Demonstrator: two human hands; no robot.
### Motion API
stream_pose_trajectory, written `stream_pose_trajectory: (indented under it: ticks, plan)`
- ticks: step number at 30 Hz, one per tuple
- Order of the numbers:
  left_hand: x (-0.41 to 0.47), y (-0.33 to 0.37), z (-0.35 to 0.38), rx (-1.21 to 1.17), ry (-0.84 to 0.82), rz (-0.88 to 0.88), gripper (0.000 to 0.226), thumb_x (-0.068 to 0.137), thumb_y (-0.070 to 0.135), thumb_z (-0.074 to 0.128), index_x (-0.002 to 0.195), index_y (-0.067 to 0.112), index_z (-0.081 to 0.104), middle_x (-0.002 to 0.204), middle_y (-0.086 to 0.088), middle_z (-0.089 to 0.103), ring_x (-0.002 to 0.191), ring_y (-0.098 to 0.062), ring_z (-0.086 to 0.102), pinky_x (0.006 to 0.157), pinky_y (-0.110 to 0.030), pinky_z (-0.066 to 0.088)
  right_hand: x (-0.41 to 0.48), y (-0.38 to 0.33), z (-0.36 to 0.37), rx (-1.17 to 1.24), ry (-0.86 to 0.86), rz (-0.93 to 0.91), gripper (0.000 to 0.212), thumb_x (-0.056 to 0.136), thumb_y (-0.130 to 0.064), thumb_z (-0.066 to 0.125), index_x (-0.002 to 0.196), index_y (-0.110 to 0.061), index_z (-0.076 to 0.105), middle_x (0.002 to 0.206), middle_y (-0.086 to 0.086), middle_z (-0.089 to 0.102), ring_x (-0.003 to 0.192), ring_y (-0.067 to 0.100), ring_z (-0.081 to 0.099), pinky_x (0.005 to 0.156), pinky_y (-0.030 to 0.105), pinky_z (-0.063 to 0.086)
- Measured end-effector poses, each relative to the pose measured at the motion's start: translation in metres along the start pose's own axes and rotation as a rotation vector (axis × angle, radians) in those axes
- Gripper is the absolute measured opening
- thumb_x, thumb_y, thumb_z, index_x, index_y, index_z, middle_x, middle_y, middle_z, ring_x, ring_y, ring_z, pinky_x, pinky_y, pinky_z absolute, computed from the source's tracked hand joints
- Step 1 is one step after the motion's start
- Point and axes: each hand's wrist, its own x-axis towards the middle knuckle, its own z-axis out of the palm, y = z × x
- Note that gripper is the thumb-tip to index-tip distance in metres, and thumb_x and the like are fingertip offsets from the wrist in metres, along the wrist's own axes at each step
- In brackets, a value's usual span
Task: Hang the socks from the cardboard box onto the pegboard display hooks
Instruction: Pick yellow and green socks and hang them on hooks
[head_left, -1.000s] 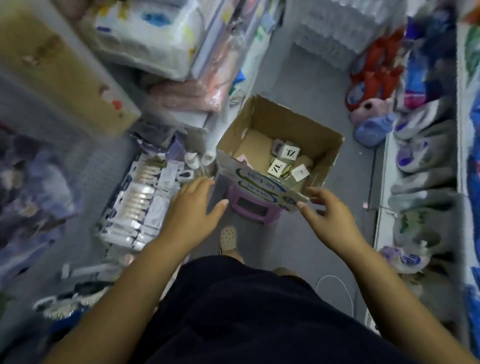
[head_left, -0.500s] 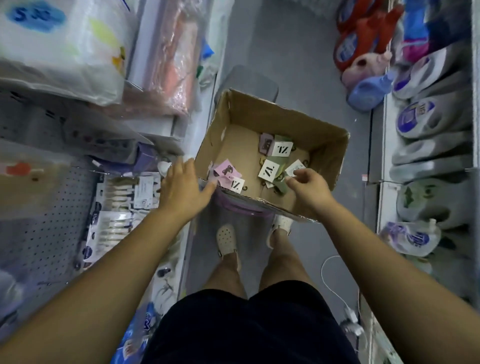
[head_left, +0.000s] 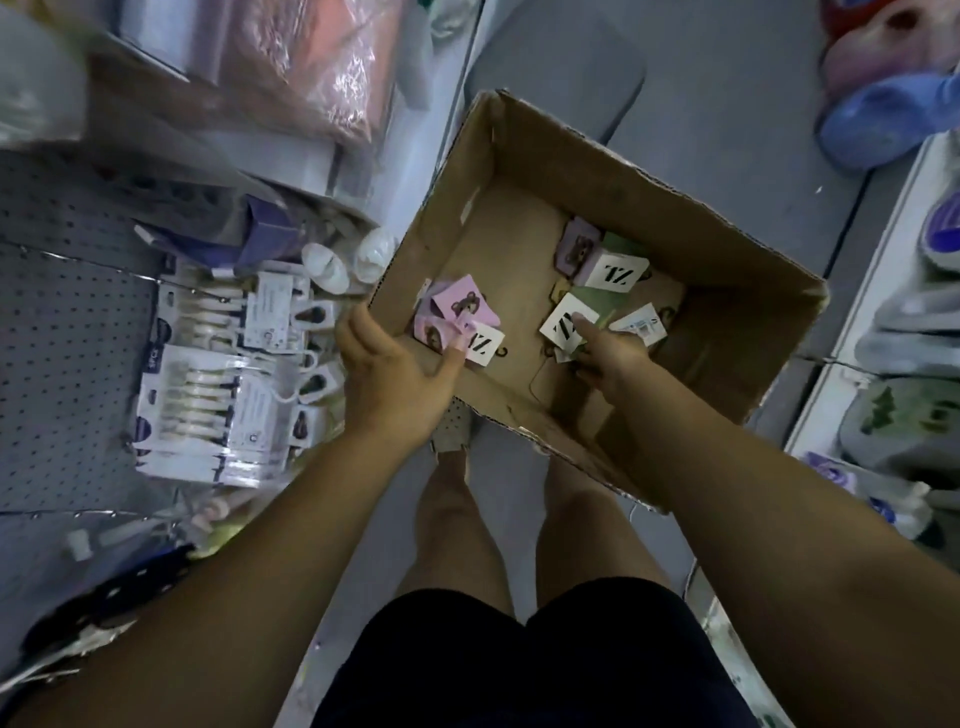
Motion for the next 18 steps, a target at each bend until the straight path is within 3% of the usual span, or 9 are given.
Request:
stream_pose_trajectory:
  ticks: [2,4,7,8,10,13,15,18]
  plan:
    - [0.001,-0.002,0.002,0.004,0.015,0.001,0.116,0.081,0.059,0.073,0.155,0.000,0.005,0.157,-0.022,0.014,0.143,-0.041,0.029,0.112,-0.051,0.040,0.007,-0.003,0.005,0.006,0.026,0.032,0.064,0.077,-0.046,0.085,0.120,-0.006,0.059,0.111,0.012,0.070,0.097,0.026,0.068,0.095,0.046,0.058]
    - [0.002,-0.004,0.003,0.005,0.019,0.001,0.115,0.083,0.057,0.072,0.155,0.000,0.004,0.157,-0.022,0.013,0.143,-0.042,0.030,0.111,-0.051,0.041,0.005,-0.010,0.012,0.066,0.076,0.073,0.061,0.083,-0.039,0.082,0.126,-0.008,0.052,0.106,0.009,0.067,0.089,0.023,0.066,0.094,0.042,0.058]
    - [0.002,-0.004,0.003,0.012,0.023,0.013,0.109,0.087,0.052,0.070,0.155,-0.002,0.004,0.157,-0.022,0.012,0.141,-0.041,0.033,0.106,-0.051,0.045,0.003,-0.015,0.019,0.083,0.155,0.023,0.047,0.101,-0.044,0.057,0.132,-0.009,0.050,0.125,0.008,0.063,0.112,0.026,0.062,0.094,0.029,0.049]
    - [0.002,-0.004,0.002,0.012,0.023,0.014,0.107,0.088,0.050,0.069,0.155,-0.003,0.004,0.157,-0.022,0.012,0.141,-0.040,0.034,0.106,-0.050,0.045,0.002,-0.015,0.022,0.045,0.139,0.024,0.043,0.102,-0.046,0.052,0.124,-0.010,0.054,0.131,0.010,0.063,0.114,0.026,0.063,0.097,0.031,0.049]
    - [0.001,-0.003,0.002,0.005,0.020,0.019,0.105,0.091,0.046,0.069,0.155,-0.004,0.003,0.158,-0.022,0.011,0.141,-0.040,0.034,0.106,-0.046,0.044,-0.008,-0.010,0.028,-0.070,0.024,-0.033,0.029,0.098,-0.039,0.063,0.102,-0.011,0.060,0.122,0.014,0.070,0.098,0.023,0.068,0.093,0.033,0.055]
    - [0.001,-0.003,0.001,-0.013,0.001,0.034,0.100,0.094,0.043,0.065,0.155,-0.004,0.001,0.159,-0.021,0.007,0.142,-0.040,0.032,0.106,-0.041,0.040,-0.028,0.000,0.036,-0.026,-0.117,-0.122,0.012,0.096,-0.017,0.070,0.092,-0.010,0.061,0.094,0.009,0.073,0.079,0.020,0.070,0.070,0.028,0.060]
    - [0.002,-0.004,0.000,-0.029,-0.010,0.038,0.098,0.095,0.045,0.061,0.155,-0.003,0.000,0.159,-0.021,0.006,0.144,-0.041,0.029,0.110,-0.045,0.040,-0.041,0.004,0.046,-0.034,-0.258,-0.227,0.009,0.095,-0.007,0.068,0.091,-0.009,0.060,0.081,0.002,0.071,0.066,0.012,0.069,0.057,0.023,0.057]
    - [0.003,-0.005,0.000,-0.044,-0.012,0.036,0.097,0.096,0.047,0.060,0.155,-0.002,0.001,0.160,-0.021,0.007,0.145,-0.041,0.026,0.112,-0.050,0.040,-0.039,0.002,0.066,-0.172,-0.342,-0.341,0.013,0.094,-0.010,0.070,0.097,-0.006,0.058,0.079,0.004,0.071,0.064,0.012,0.067,0.058,0.024,0.056]
